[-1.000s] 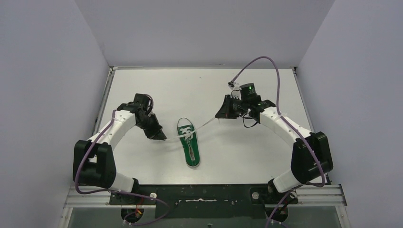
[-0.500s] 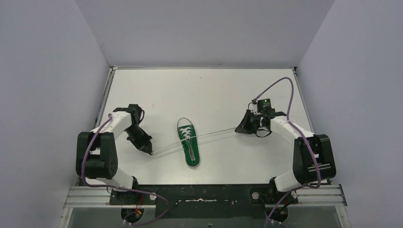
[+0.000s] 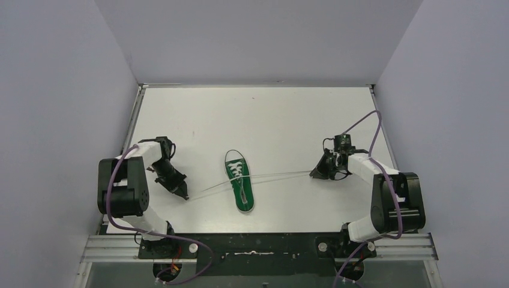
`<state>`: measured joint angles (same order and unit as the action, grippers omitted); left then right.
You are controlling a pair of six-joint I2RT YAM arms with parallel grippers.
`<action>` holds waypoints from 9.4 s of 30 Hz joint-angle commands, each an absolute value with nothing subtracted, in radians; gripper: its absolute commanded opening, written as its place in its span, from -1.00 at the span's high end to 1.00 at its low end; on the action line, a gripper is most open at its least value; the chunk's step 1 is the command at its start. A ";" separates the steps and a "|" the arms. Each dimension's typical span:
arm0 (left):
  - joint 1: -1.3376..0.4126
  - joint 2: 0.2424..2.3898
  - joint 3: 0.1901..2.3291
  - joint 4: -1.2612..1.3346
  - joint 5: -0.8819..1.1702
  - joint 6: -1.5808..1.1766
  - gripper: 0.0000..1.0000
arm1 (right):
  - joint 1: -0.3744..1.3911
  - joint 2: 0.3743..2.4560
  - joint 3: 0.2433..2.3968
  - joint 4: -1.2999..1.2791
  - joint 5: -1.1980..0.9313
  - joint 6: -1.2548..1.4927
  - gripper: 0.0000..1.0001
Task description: Tie the shoes
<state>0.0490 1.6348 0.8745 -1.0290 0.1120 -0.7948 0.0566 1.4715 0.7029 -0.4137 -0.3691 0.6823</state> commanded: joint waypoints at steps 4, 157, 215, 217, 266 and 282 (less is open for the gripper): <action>0.137 1.644 0.868 -1.039 -0.010 -0.747 1.00 | 0.026 1.474 0.686 -0.354 -0.201 0.679 1.00; -0.745 1.549 1.161 -0.250 0.223 0.025 1.00 | 0.162 1.851 1.330 -0.687 -0.670 0.374 1.00; -0.689 1.645 0.529 0.984 0.503 0.105 1.00 | 0.746 2.320 2.001 -0.973 -0.751 0.547 0.98; -0.691 1.662 0.532 0.999 0.505 0.095 1.00 | 0.742 2.315 2.006 -0.992 -0.758 0.534 0.87; -0.472 1.941 1.122 0.164 0.914 -0.463 1.00 | 1.024 1.724 0.981 0.191 0.034 0.085 -0.04; -0.448 1.968 1.151 0.122 0.962 -0.409 1.00 | 1.021 1.875 0.989 0.300 0.074 0.027 0.27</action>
<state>-0.4435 1.9774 1.1080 0.0933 0.9199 -0.4095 1.0222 1.8538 0.9634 0.2111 0.0643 0.0528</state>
